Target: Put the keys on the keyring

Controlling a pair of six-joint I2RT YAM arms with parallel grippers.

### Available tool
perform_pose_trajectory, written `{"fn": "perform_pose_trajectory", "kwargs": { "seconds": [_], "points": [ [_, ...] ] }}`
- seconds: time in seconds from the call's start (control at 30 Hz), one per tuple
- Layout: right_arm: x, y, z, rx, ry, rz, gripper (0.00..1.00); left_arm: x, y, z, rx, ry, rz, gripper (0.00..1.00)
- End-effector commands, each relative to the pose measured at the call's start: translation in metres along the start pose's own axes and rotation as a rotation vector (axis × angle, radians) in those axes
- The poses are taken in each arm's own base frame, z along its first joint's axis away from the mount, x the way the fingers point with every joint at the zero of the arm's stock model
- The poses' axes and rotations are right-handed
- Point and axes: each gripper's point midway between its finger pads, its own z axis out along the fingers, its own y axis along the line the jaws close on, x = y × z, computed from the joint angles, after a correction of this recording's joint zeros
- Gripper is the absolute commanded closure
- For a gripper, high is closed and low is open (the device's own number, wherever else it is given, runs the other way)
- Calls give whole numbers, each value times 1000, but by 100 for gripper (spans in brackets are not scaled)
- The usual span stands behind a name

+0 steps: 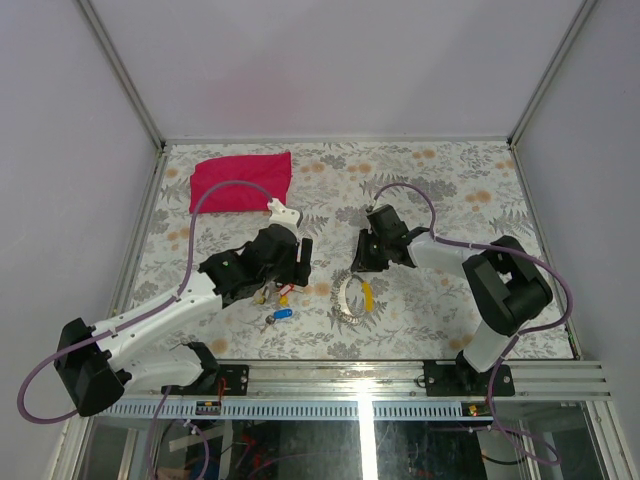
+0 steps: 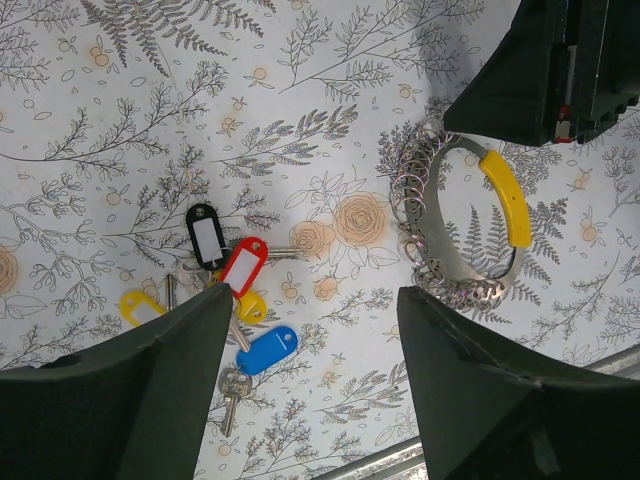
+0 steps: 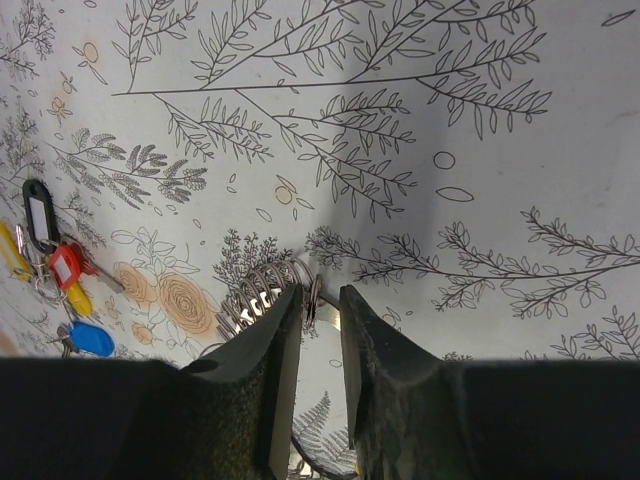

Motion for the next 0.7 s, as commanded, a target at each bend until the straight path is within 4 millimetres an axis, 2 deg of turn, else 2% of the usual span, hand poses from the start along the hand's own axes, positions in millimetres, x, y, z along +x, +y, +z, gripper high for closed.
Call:
{"fn": "perform_pose_trajectory", "kwargs": {
  "seconds": [0.0, 0.23, 0.37, 0.4, 0.53, 0.67],
  "points": [
    [-18, 14, 4, -30, -46, -8, 74, -17, -5, 2, 16, -61, 0, 32],
    [-19, 16, 7, -40, -48, -14, 88, -16, -4, 4, 10, -53, 7, 32],
    [-20, 16, 5, -43, -53, -30, 100, -17, -4, 4, 8, -53, 9, 32],
    [-21, 17, 3, -45, -59, -37, 100, -17, -4, 4, 6, -53, 9, 32],
    [-30, 21, -11, -56, -99, -108, 100, -21, -3, 1, 4, -71, 2, 32],
    [-41, 34, -38, -98, -152, -245, 100, -30, -4, -9, 18, -113, -8, 33]
  ]
}}
